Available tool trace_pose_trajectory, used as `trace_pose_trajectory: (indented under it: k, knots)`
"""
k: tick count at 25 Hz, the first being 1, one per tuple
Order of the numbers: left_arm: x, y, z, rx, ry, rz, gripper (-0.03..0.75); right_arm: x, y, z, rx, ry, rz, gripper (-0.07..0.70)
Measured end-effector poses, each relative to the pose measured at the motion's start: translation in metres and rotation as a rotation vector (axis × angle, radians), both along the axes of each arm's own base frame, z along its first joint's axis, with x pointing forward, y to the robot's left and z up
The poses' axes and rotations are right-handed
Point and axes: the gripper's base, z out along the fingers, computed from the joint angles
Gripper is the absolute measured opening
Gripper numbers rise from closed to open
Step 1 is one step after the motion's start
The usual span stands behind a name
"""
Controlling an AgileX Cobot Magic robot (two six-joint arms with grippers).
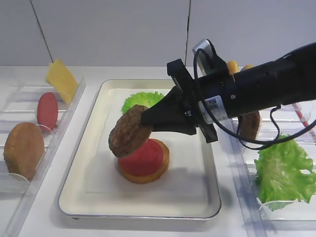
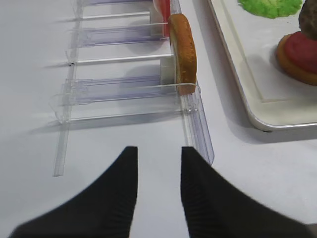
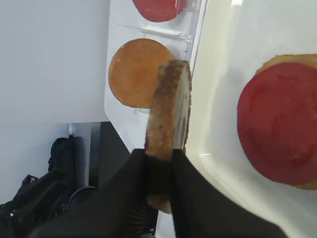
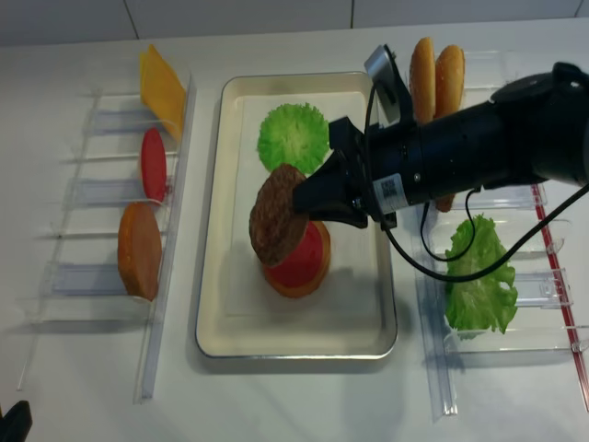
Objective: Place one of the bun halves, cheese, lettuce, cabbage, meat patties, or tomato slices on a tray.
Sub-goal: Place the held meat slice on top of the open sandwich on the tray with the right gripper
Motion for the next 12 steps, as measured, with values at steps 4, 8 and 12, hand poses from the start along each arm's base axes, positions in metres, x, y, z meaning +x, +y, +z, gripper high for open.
trace_pose_trajectory:
  k: [4,8,12]
  knots:
    - [0.000,0.000,0.000,0.000,0.000,0.000,0.200,0.002,0.001,-0.008,-0.014,0.015,0.005,0.132]
    - [0.000,0.000,0.000,0.000,0.000,0.000,0.200,0.004,0.001,-0.018,-0.033,0.040,0.006,0.132]
    - [0.000,0.000,0.000,0.000,0.000,0.000,0.200,0.007,0.001,-0.027,-0.048,0.063,-0.002,0.132]
